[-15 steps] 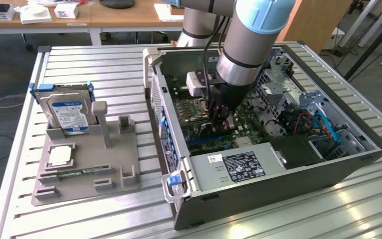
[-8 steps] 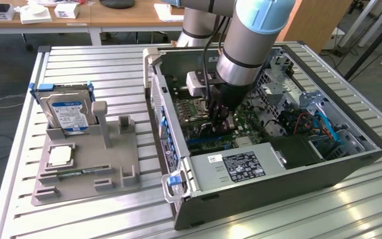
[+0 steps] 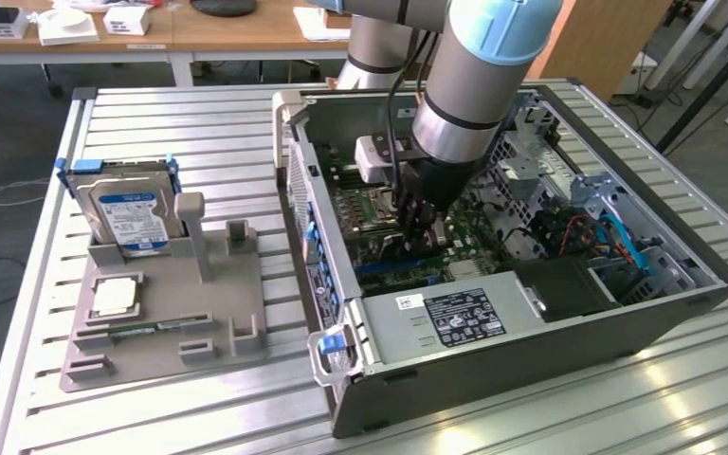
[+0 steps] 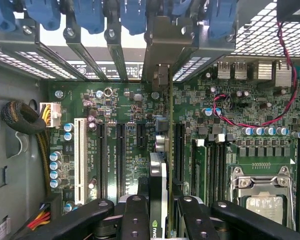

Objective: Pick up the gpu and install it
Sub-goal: 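Insert the gpu into the slot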

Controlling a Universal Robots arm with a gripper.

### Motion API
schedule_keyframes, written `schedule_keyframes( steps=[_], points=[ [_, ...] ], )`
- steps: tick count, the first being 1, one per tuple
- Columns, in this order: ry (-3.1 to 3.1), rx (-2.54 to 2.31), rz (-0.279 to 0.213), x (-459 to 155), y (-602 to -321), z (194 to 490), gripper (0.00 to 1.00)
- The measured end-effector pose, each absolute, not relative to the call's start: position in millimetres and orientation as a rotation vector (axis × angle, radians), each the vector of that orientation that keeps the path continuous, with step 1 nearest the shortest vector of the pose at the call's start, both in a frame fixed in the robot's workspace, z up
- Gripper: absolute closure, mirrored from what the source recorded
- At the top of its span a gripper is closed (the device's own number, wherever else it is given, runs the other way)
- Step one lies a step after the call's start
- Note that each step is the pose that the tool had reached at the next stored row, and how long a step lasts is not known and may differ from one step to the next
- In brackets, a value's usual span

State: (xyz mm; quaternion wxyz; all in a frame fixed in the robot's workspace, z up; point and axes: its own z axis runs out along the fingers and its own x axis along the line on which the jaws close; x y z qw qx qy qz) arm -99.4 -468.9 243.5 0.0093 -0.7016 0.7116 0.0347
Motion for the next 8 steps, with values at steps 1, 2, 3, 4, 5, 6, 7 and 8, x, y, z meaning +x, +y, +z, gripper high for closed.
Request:
schedule_keyframes(
  steps=[1,2,3,4,5,6,7,8],
  points=[
    [2.223,-2.191,0.108,-99.4,-468.9,243.5,0.73],
    [2.223,-2.192,0.108,-99.4,-468.9,243.4,0.73],
    [2.223,-2.192,0.108,-99.3,-468.8,243.3,0.73],
    [2.223,-2.192,0.108,-99.3,-468.8,243.2,0.73],
    [2.223,-2.192,0.108,-99.3,-468.8,243.1,0.73],
    [2.223,-2.192,0.108,-99.3,-468.7,243.0,0.73],
    [2.223,-2.192,0.108,-99.3,-468.7,242.7,0.73],
    [2.223,-2.192,0.108,-99.3,-468.6,242.3,0.73]
  ],
)
